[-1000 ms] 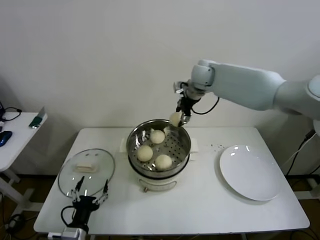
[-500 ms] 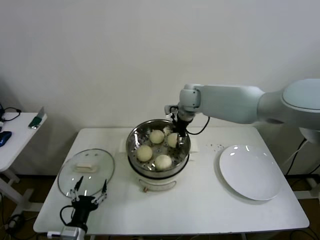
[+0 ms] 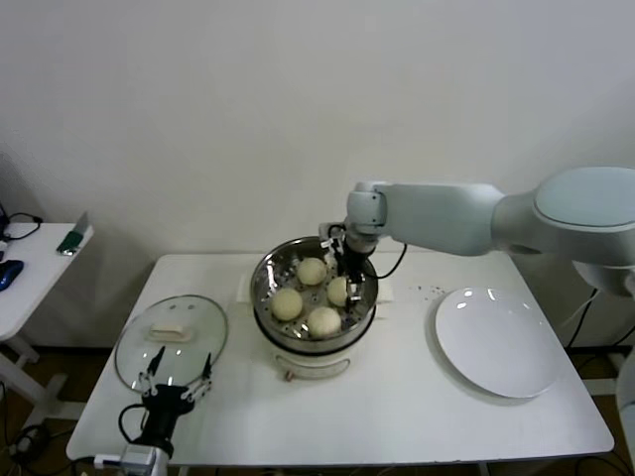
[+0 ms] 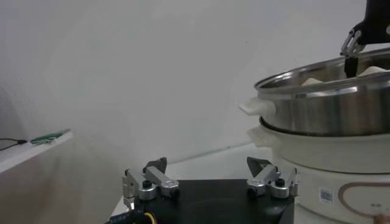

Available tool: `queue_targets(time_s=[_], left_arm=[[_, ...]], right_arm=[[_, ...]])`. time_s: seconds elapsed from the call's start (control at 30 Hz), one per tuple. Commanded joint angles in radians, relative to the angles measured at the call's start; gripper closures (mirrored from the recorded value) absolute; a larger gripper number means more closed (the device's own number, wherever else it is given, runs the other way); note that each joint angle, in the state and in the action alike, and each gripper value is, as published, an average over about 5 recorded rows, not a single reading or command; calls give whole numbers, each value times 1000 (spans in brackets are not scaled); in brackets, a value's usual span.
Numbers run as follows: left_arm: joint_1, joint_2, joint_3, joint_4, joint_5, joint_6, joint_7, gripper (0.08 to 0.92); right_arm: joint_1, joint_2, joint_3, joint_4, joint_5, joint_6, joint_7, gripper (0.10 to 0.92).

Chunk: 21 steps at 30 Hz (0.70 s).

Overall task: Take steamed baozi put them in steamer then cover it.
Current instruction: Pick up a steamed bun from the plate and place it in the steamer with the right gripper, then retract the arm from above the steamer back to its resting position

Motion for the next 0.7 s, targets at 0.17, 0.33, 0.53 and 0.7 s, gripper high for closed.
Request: queue_targets(time_s=[0.17, 0.33, 0.53, 0.7], left_arm=[[3, 5, 0, -7, 0, 0, -1, 177], [5, 7, -3, -13, 11, -15, -6, 177], [6, 6, -4, -15, 29, -17, -12, 177], [-2, 3, -4, -15, 52, -14, -27, 177]], right_arm=[[71, -69, 62, 5, 0, 43, -92, 202], [82, -180, 155, 51, 9, 73, -111, 203], [32, -364, 277, 115, -9, 142, -11, 203], [-74, -517, 381, 185, 4, 262, 177, 203]])
